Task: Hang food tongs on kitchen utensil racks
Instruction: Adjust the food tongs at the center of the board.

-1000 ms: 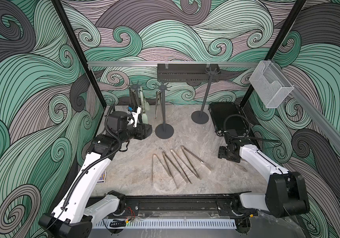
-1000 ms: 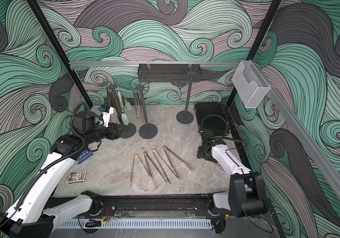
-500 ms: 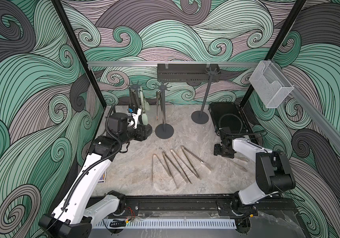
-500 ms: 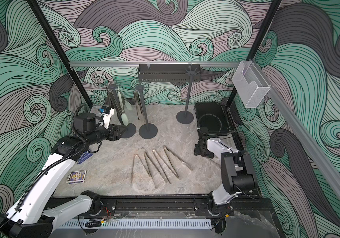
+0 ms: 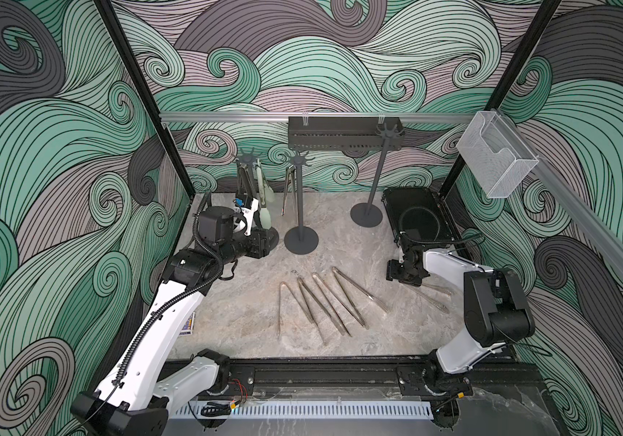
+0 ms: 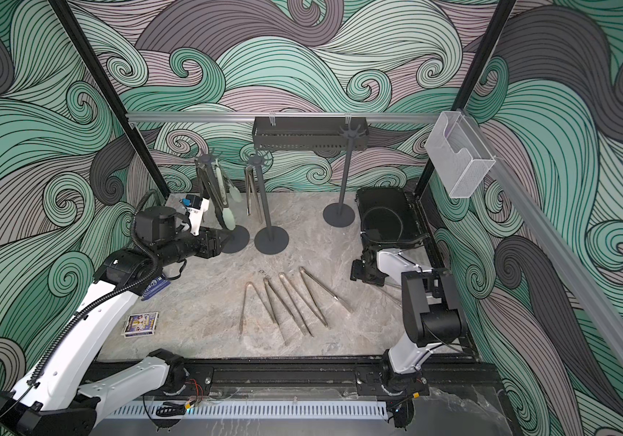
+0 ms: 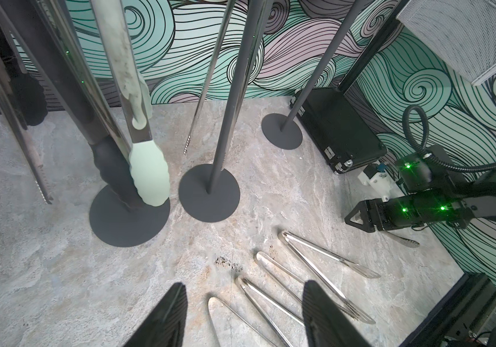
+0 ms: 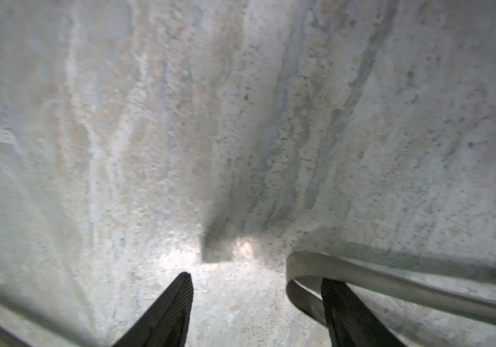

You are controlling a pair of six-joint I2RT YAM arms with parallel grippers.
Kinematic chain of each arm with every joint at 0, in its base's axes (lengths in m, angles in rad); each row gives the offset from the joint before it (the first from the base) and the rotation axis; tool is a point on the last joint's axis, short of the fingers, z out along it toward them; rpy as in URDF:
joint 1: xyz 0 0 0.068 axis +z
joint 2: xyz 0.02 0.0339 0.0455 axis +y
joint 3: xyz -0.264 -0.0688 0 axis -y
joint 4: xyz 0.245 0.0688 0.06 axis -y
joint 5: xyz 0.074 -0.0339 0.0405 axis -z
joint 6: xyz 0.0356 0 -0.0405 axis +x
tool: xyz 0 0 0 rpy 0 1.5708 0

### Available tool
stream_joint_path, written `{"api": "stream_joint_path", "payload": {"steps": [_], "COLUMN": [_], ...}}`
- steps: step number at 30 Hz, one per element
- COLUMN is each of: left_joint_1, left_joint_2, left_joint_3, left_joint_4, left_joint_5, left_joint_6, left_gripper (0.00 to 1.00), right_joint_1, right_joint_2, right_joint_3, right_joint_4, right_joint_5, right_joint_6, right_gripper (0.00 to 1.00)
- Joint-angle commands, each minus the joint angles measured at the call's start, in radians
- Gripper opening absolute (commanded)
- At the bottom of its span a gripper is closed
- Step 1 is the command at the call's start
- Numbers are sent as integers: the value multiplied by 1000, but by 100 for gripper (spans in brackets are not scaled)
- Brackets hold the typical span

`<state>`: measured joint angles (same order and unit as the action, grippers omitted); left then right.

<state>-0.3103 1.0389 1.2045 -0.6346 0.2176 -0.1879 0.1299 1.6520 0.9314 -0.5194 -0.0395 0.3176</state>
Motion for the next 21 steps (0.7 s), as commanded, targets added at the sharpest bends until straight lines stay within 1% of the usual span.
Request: {"api": "stream_joint_path", "payload": {"steps": [1, 7, 10, 12, 15, 18, 21], "left_joint_1": [-4, -3, -2, -2, -2, -3, -3], "left_joint_2": [6, 15, 15, 15, 14, 12, 12], "left_joint_3": [20, 17, 17, 18, 20, 17, 20], "left_joint_4": [8, 9, 9, 6, 6, 6, 7], "left_joint_5": [-12, -12, -12, -13, -15, -16, -12], "left_joint_6": [11, 15, 18, 19, 19, 19, 18], "left_gripper": [62, 61, 62, 62, 61, 62, 61], "right_joint_1": [9, 48, 67, 72, 71, 56, 35], "right_joint_2": [21, 98, 126, 129, 96, 28, -48], "right_joint_3": [56, 169, 211, 229, 246, 247, 206], "right_joint_4": [8, 14, 14, -1, -68, -179, -279], "right_joint_5": [-97, -158, -174, -163, -79, 35, 120], "right_joint_6": [36, 64, 74, 65, 16, -38, -57], "right_gripper": [69, 69, 69, 69, 69, 68, 67]}}
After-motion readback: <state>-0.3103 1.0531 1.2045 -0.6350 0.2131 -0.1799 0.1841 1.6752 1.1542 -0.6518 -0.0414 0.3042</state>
